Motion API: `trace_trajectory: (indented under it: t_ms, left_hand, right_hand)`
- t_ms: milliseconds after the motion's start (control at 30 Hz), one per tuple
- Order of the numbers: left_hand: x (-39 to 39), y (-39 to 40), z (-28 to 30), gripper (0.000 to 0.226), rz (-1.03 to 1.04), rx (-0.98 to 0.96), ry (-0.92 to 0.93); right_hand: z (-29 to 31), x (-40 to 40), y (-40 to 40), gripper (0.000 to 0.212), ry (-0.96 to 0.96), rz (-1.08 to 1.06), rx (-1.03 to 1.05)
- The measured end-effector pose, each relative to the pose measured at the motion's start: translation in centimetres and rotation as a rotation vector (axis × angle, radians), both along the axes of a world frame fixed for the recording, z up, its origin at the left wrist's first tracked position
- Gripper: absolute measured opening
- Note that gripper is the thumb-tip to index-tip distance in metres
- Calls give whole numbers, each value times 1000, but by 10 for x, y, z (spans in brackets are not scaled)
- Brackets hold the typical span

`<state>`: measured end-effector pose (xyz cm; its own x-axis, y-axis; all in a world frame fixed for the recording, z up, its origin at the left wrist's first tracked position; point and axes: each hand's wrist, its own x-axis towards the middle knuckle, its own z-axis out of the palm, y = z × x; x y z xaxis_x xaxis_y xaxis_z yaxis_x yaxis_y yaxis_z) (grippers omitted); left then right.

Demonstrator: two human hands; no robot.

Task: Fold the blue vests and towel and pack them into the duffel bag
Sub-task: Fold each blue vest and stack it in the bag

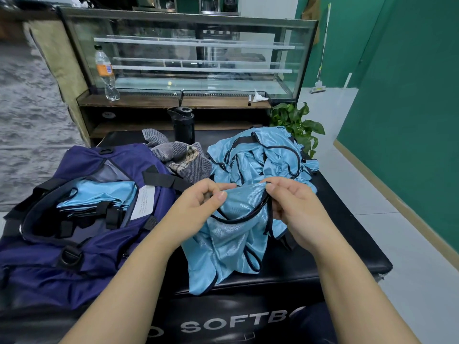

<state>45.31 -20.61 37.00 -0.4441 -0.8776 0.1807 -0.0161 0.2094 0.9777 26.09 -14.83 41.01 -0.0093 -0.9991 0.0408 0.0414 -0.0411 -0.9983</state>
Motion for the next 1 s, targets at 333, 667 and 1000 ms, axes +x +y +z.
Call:
trace_trajectory:
  t_ms: [333, 667, 1000]
  left_hand:
    - [-9, -6, 43, 17, 177, -95, -1]
    - [2, 2, 178, 20, 284, -477, -278]
    - [-4, 46, 307, 14, 461, -767, -327]
  right_hand:
    - [27, -14, -2, 29, 85, -58, -108]
    - [141, -2, -14, 38, 959, -172, -353]
    - [273, 38, -11, 31, 1268, -511, -597]
